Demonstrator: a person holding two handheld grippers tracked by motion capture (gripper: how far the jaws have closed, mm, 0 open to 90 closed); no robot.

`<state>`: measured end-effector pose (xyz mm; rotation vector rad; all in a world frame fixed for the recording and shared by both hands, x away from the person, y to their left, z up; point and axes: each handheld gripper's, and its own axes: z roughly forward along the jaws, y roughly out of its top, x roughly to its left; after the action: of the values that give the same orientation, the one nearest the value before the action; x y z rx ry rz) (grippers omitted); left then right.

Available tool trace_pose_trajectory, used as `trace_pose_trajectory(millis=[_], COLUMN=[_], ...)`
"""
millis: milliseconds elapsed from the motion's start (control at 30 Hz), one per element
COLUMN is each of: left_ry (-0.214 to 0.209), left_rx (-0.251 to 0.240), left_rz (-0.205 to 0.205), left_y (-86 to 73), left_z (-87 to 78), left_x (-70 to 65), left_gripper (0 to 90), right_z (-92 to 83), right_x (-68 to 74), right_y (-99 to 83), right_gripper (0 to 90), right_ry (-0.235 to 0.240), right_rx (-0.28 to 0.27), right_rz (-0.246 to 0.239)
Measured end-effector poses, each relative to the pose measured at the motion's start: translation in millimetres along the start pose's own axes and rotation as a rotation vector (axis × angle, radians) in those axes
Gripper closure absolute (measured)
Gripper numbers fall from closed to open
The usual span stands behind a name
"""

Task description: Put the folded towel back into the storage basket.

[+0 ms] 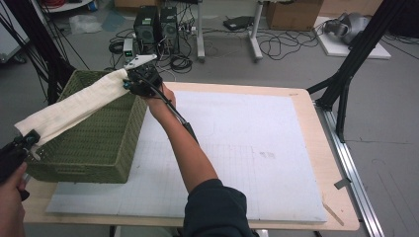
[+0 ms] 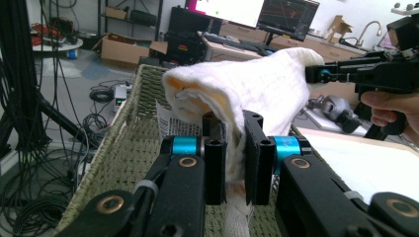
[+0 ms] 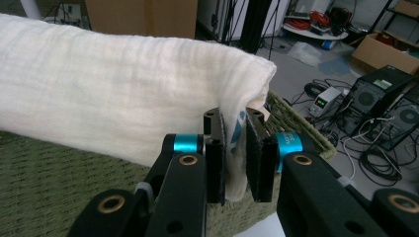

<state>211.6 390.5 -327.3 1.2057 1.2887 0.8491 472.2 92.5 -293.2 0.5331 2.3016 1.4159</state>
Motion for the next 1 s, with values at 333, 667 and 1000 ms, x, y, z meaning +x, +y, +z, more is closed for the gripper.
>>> trace_pose_trajectory(millis=[333, 667, 1000], left_ry=[0.015, 0.031, 0.120], left_rx=[0.004, 0.001, -0.040], left_rz=[-0.004, -0.002, 0.010], left_y=[-0.8, -2.2, -5.8], left_z=[1.0, 1.2, 5.8], left_x=[7.6, 12.6, 18.9], left_gripper=[80.9, 80.9, 36.4], right_z=[19.0, 29.8, 40.9], right_x=[1.1, 4.3, 0.2], right_y=[5.2, 7.5, -1.0], right_gripper=[80.9, 80.9, 47.2], right_ry=[0.004, 0.001, -0.085], right_rx=[0.009, 0.009, 0.036], right_rz=[-0.003, -0.008, 0.043])
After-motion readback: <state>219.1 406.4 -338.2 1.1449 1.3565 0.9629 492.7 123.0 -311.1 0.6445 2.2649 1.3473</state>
